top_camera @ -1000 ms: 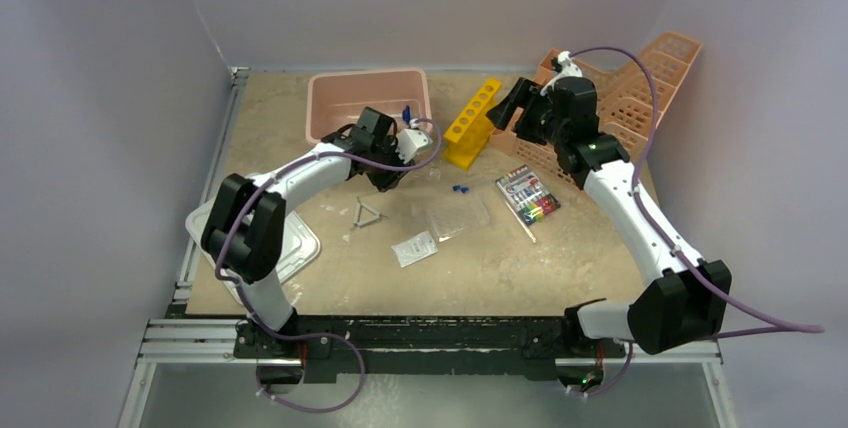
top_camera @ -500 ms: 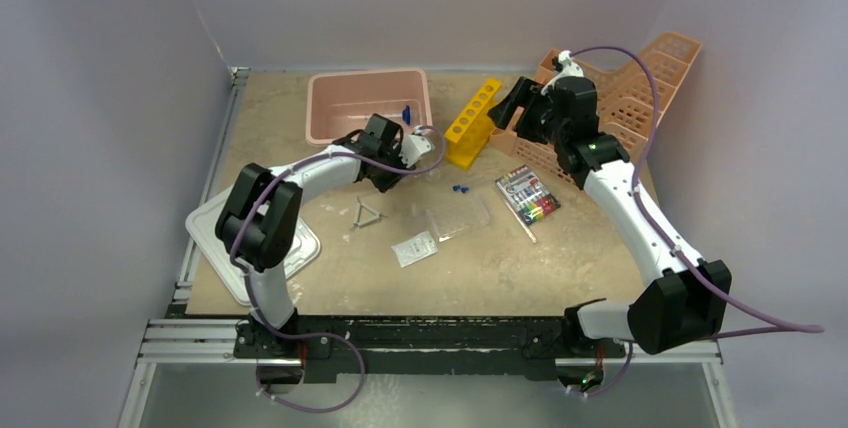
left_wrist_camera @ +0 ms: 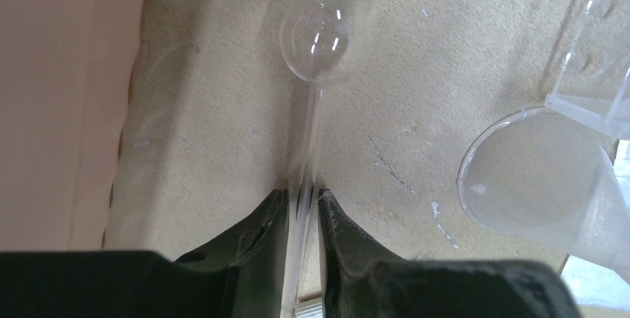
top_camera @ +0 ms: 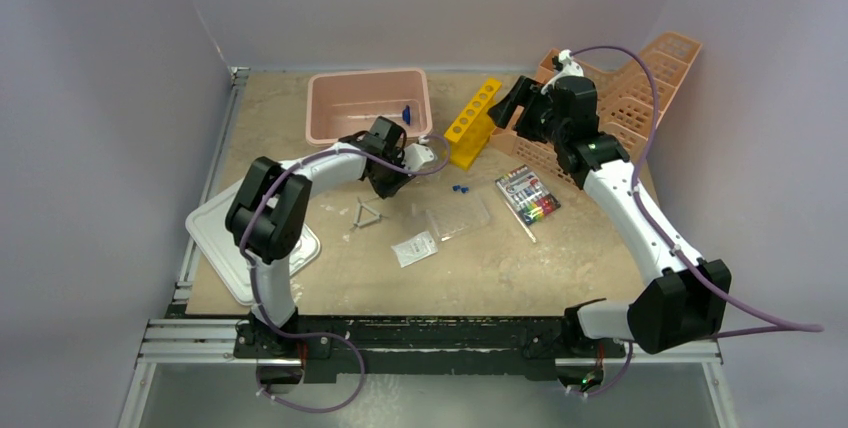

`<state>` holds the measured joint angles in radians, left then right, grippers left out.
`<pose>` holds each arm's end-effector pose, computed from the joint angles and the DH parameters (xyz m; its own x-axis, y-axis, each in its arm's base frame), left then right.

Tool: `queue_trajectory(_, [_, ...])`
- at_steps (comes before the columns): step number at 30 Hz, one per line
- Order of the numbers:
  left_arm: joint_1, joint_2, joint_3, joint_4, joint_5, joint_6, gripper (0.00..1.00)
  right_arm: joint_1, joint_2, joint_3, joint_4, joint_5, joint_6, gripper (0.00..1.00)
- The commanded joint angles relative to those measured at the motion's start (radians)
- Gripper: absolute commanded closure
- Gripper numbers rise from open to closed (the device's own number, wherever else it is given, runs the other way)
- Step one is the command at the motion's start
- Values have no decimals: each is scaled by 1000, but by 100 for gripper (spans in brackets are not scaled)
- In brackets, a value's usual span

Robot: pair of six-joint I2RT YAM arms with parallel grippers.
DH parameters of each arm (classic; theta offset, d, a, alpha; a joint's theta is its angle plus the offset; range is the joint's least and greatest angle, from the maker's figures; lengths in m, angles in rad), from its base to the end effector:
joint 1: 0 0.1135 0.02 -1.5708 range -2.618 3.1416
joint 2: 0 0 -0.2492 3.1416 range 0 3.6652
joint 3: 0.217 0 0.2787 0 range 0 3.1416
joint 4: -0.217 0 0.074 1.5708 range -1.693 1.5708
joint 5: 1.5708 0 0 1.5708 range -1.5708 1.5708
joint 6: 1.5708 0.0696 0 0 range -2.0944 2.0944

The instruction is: Organize the chemistry lab equipment

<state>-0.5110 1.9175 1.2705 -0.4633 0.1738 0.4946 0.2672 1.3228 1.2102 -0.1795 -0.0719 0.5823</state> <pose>0.3616 -0.2166 0.1040 -0.4273 0.7756 -0.4647 0.8539 0.5151 0.0746 0.3588 0.1034 0.3428 -0.4133 0.4556 -0.7884 -0.1226 0.8301 0.5439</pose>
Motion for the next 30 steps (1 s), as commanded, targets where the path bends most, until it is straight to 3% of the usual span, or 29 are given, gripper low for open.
queue_trajectory(1, [-1, 10, 32, -24, 28, 27, 84, -5, 4, 35, 46, -3, -10, 23])
queue_trajectory(7, [-1, 15, 28, -18, 13, 25, 90, -4, 3, 35, 44, -3, -7, 23])
queue_trajectory(11, [0, 31, 46, -3, 16, -6, 82, -4, 2, 35, 44, -6, -3, 23])
queue_trajectory(17, [-1, 65, 72, -6, -23, -21, 81, -5, 8, 37, 44, -9, -2, 23])
queue_trajectory(23, [-1, 46, 55, -16, -21, -13, 96, -5, 15, 38, 49, -17, 1, 23])
queue_trajectory(30, [-1, -47, 49, -53, -33, 26, 100, -4, 7, 32, 44, -10, 1, 23])
